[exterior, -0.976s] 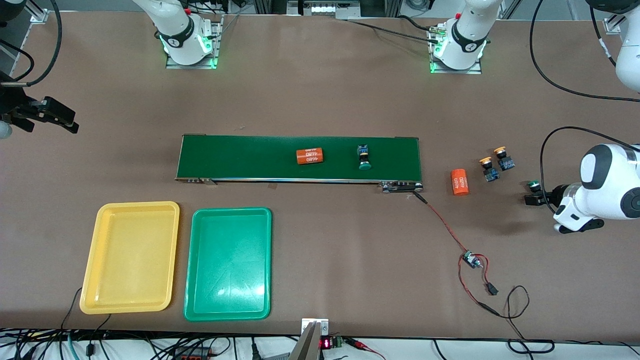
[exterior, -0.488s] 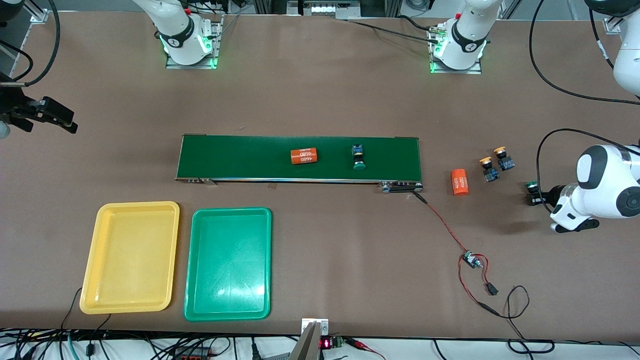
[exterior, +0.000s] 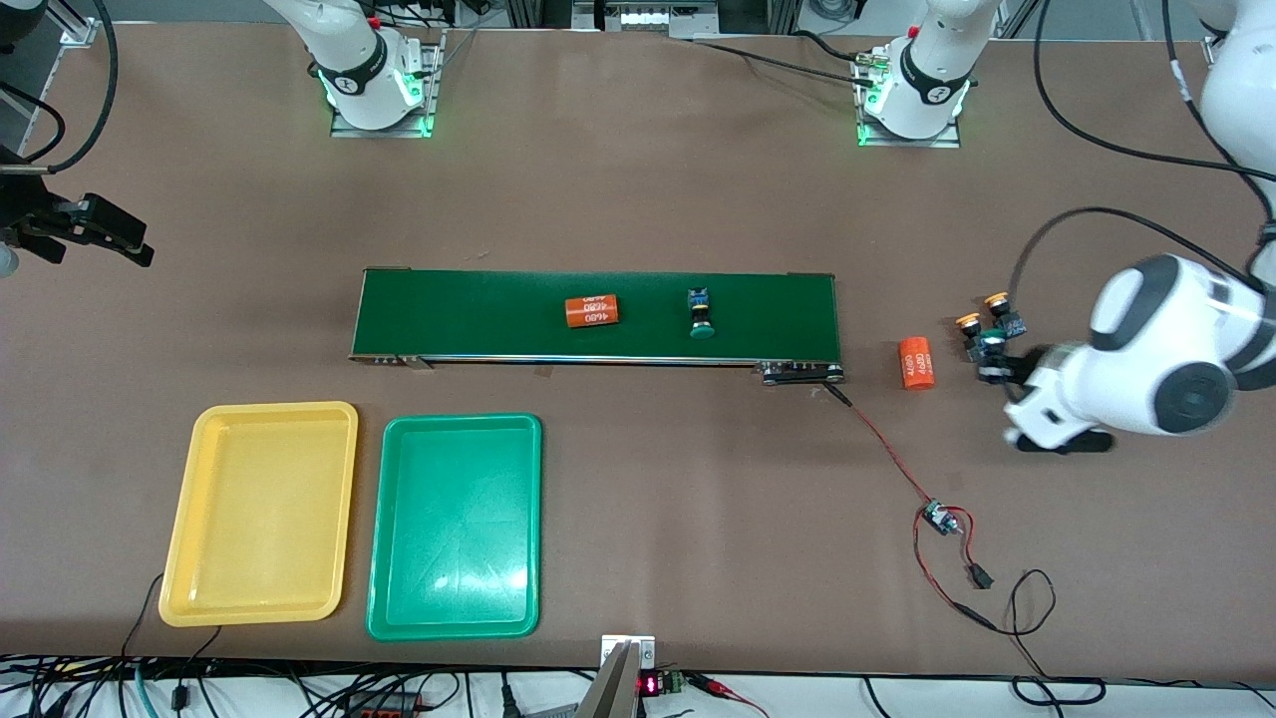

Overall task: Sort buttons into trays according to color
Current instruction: 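Set the second green-cap button on the belt with the left gripper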

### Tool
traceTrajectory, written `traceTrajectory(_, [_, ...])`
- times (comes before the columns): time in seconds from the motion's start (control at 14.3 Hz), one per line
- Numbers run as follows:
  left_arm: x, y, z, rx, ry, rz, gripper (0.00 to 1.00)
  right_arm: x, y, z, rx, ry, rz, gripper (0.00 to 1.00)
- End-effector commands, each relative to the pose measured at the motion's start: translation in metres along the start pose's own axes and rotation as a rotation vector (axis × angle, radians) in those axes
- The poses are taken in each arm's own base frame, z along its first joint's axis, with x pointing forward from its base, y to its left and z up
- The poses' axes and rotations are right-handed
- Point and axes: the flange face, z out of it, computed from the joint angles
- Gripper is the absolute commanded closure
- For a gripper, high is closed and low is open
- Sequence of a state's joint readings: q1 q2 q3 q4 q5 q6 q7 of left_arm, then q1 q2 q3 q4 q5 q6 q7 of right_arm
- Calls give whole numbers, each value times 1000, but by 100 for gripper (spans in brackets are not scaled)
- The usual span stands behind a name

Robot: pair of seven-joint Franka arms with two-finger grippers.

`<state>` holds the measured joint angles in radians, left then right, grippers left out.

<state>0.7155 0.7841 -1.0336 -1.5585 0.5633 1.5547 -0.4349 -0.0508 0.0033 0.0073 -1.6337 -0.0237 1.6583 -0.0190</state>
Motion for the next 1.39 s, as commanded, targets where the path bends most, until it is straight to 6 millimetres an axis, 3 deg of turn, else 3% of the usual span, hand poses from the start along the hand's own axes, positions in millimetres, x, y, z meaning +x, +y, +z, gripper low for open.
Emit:
traceTrajectory(0.0, [-22,102,7,-7,-58,61,90,-2,5,-5,13,-1,0,0])
traceTrajectory(0.07, [-32,141,10,-10,-69,111,90,-2,5,-5,13,-1,0,0])
traceTrajectory(0.28, [-46,221,36,-34,-53,147,90,-2,5,-5,13,0,1,0])
traceTrajectory(0.42, [-51,244,61,-49,-27,127,90,-1,7,-2,10,-4,3,0])
traceTrajectory(0.56, [-49,244,79,-64,-13,123,87,1,7,3,10,-12,2,0])
traceTrajectory(0.63, [-49,245,79,-63,-13,122,76,3,7,6,10,-15,4,0])
traceTrajectory(0.7, [-49,245,78,-62,-11,123,22,2,7,6,7,-20,4,0])
traceTrajectory(0.77, [-49,244,77,-59,-9,122,0,2,8,6,4,-23,3,0])
traceTrajectory(1.05, [-49,240,60,-58,8,110,0,1,13,7,1,-25,12,0])
traceTrajectory(1.18, [-48,220,27,-10,0,78,0,0,10,8,4,-31,25,0])
traceTrajectory(1.32, [-42,194,2,42,-45,45,0,5,-5,17,9,-44,-1,0])
